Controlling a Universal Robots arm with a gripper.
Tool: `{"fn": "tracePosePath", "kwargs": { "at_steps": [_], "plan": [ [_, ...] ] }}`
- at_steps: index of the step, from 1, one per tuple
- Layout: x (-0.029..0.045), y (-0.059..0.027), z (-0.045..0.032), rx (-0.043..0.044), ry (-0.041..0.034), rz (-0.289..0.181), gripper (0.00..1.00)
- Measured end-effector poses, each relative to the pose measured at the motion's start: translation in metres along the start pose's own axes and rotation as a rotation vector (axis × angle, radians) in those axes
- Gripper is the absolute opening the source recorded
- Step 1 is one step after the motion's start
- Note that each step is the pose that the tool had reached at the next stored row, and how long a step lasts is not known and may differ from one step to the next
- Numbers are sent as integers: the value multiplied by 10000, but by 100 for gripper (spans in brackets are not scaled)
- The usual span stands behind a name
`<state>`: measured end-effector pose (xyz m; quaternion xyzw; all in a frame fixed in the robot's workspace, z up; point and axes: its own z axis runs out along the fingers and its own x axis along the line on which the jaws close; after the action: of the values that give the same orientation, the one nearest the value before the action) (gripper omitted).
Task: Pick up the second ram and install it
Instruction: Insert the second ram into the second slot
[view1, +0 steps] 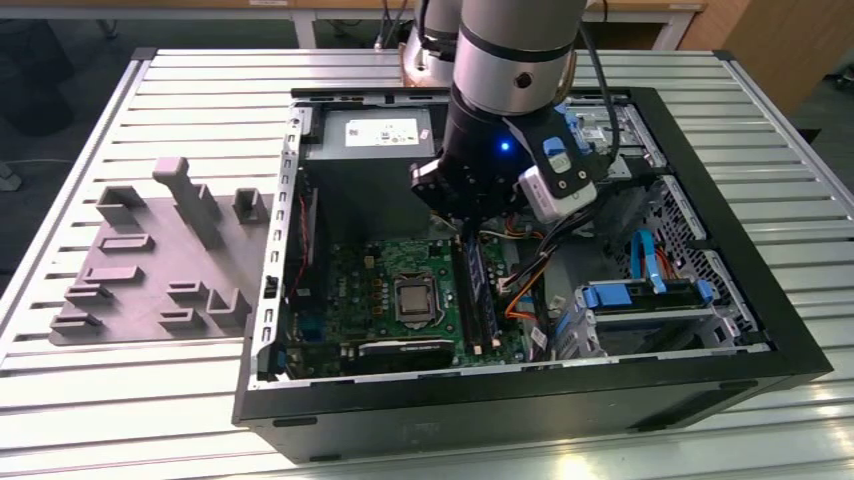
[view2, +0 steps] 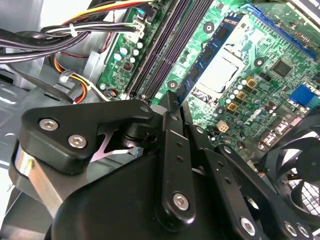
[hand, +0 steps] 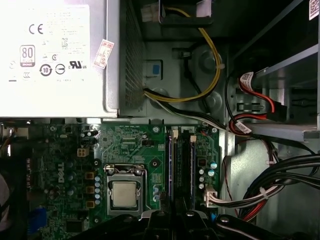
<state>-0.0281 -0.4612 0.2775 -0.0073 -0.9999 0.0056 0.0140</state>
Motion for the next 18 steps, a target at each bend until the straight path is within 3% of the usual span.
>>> {"fn": "tracePosePath", "kwargs": {
  "at_steps": [18],
  "plan": [
    [-49,0,224,-2,0,38,14]
  ]
}}
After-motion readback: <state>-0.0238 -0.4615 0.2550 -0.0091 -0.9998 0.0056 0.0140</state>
